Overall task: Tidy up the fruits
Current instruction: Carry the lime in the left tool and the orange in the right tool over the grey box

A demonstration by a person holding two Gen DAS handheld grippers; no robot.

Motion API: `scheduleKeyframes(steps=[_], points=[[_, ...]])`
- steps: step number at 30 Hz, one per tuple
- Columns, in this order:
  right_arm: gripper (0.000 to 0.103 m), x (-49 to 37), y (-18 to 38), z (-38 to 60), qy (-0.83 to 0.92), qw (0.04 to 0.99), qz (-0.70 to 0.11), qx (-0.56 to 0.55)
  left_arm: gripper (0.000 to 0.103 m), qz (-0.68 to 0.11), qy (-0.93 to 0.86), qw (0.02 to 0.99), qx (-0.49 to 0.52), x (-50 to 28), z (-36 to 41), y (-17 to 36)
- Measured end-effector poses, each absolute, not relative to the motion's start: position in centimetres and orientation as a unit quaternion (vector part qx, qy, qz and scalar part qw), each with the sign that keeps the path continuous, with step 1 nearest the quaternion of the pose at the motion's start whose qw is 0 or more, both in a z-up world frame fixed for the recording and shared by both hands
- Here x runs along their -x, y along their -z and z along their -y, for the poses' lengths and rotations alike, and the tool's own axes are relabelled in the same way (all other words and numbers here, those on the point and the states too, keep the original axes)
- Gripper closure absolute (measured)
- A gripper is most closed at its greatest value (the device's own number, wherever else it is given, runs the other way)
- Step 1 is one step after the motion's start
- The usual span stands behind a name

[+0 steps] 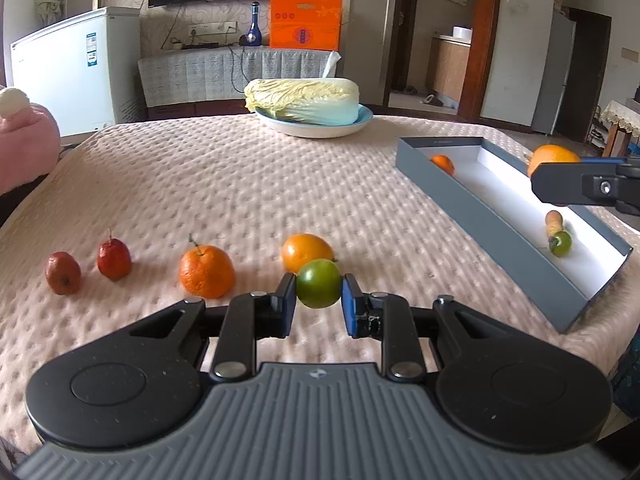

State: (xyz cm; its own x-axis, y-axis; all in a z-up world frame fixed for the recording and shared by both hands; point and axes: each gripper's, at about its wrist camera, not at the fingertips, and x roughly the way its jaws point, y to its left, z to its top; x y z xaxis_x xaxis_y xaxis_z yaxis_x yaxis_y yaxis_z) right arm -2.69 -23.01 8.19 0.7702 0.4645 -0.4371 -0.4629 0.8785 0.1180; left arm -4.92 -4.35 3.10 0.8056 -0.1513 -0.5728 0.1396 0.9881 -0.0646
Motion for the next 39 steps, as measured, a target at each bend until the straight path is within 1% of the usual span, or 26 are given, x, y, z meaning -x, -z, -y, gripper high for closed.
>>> scheduleKeyframes(steps=[12,28,39], points=[[0.070,2.9,-8.5,23.7,-0.241,0.944,-0.224,-0.009,0.075,-0.297,0.092,0.950,0.019,4.1,5.8,-4.3],[0.070,3.3,-8.2,26.0,-0.218,0.948,-0.231,-0.024,0.075,-0.250,0.137,0.958,0.016,3.1,9.1,-9.0],[0.070,3.5,-8.4,26.3,-0.213,0.949,-0.230,-0.022,0.075,-0.240,0.167,0.956,0.005,2.4,11.6,-10.0]])
